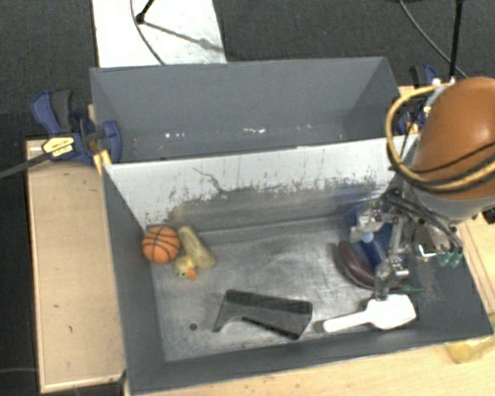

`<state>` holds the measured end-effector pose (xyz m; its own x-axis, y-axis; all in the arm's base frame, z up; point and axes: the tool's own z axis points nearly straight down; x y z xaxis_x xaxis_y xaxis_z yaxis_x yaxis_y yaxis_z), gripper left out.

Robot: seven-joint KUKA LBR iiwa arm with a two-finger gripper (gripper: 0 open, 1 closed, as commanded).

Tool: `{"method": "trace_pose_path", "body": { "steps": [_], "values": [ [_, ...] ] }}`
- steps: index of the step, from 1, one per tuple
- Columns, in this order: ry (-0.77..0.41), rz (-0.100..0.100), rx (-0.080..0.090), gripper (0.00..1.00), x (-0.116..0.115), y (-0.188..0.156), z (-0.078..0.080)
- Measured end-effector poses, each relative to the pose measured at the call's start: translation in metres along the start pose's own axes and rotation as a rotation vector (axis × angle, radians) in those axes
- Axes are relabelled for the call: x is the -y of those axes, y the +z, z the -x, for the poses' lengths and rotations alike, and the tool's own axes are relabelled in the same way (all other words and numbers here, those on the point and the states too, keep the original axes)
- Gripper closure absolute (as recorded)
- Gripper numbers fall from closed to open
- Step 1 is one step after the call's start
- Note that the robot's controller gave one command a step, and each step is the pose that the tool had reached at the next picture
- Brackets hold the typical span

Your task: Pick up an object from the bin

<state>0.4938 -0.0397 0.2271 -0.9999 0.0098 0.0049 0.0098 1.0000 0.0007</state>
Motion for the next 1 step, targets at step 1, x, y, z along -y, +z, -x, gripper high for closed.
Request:
{"method": "trace_pose_path", "body": {
  "steps": [1],
  "values": [
    [-0.002, -0.001, 0.008, 0.0, -0.0001, -0.0034, 0.0016]
  ]
}}
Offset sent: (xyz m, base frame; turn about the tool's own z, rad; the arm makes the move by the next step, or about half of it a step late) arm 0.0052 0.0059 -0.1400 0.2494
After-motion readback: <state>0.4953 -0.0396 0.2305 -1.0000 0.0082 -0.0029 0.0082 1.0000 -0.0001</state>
